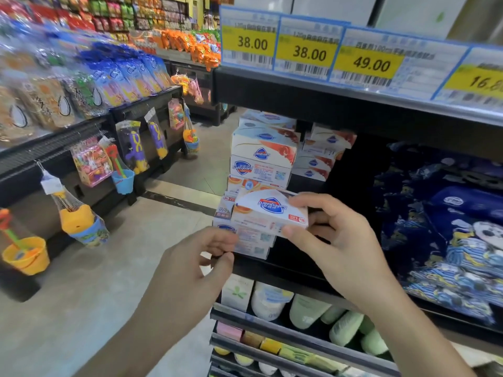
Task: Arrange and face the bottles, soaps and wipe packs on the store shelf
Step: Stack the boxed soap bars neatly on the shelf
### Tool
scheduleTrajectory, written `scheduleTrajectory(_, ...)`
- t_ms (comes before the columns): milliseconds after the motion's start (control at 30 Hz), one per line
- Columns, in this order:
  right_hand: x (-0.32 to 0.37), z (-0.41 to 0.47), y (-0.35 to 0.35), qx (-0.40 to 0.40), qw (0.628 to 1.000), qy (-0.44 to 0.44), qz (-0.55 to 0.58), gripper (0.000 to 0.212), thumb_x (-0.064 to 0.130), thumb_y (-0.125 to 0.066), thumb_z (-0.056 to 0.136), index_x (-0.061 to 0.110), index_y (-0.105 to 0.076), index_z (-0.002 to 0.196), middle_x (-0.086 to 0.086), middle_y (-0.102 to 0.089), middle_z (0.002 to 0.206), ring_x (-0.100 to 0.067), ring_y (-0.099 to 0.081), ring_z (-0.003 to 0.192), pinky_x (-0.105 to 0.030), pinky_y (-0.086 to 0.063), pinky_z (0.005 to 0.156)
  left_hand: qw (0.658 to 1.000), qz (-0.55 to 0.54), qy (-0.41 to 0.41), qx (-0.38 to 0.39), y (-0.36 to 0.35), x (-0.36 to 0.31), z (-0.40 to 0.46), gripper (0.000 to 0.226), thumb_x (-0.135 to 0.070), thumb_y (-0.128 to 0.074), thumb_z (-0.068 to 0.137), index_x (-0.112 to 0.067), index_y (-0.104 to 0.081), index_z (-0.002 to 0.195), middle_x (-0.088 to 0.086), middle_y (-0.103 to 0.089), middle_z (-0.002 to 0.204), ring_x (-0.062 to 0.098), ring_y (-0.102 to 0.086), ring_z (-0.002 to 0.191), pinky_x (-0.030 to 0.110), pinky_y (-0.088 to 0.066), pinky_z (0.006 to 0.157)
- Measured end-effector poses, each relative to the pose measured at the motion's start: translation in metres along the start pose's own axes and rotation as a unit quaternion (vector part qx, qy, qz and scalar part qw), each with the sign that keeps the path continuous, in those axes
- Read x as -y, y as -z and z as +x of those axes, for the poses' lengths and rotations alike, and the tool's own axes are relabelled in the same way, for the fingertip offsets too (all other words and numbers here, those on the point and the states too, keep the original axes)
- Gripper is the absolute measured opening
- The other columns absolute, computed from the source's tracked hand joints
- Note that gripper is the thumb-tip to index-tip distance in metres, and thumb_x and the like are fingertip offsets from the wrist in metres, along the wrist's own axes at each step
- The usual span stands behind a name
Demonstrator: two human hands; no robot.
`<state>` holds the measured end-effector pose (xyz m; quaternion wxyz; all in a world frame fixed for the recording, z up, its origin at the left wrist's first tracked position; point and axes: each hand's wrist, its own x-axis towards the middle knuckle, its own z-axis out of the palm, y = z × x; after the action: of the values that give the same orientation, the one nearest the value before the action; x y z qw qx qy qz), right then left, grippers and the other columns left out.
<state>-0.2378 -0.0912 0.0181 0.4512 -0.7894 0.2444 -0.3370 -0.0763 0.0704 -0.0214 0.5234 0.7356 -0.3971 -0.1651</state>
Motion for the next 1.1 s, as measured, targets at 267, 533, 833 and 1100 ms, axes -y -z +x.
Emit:
scheduleTrajectory(267,-0.005,0.017,-0.027,-0.046,0.998,-0.004,-0.03,0.038,0.015,-0.085,0.081,0.033,-0.073,0.112,0.017,-0.059,0.124,-0.013,-0.065,0.091,-0.029,-0.059,0.086,0.998,0.029,-0.047,0.008,0.004,0.015,0.009,0.033,-0.015,-0.062,0.095,-0.042,-0.066,0.112,-0.027,-0.065,0.111,-0.003,-0.058,0.112,0.017,-0.049,0.088)
scheduleTrajectory(533,-0.002,0.016,-0.037,-0.05,0.997,0.007,-0.05,0.044,0.026,-0.089,0.078,0.039,-0.068,0.114,0.017,-0.051,0.126,-0.012,-0.065,0.094,-0.033,-0.06,0.084,0.99,0.066,-0.104,0.064,-0.006,0.015,0.001,0.03,-0.017,-0.066,0.092,-0.043,-0.067,0.108,-0.027,-0.066,0.109,0.001,-0.063,0.108,0.015,-0.051,0.085)
scheduleTrajectory(833,-0.008,0.046,0.026,-0.116,0.964,-0.076,-0.229,0.025,0.038,-0.072,0.091,0.041,-0.064,0.114,0.008,-0.052,0.124,-0.008,-0.062,0.101,-0.019,-0.049,0.076,0.974,0.087,-0.145,0.15,-0.042,-0.002,0.003,0.028,-0.035,-0.062,0.095,-0.053,-0.059,0.115,-0.037,-0.057,0.119,-0.005,-0.052,0.123,0.025,-0.047,0.1)
scheduleTrajectory(1100,-0.038,0.145,0.055,-0.159,0.898,-0.151,-0.382,0.066,0.029,-0.07,0.089,0.034,-0.035,0.144,-0.011,-0.021,0.156,-0.038,-0.043,0.136,-0.044,-0.046,0.109,0.975,0.112,-0.133,0.135,-0.061,-0.002,0.004,0.029,-0.032,-0.064,0.095,-0.053,-0.061,0.116,-0.039,-0.06,0.116,-0.012,-0.051,0.12,0.009,-0.041,0.093)
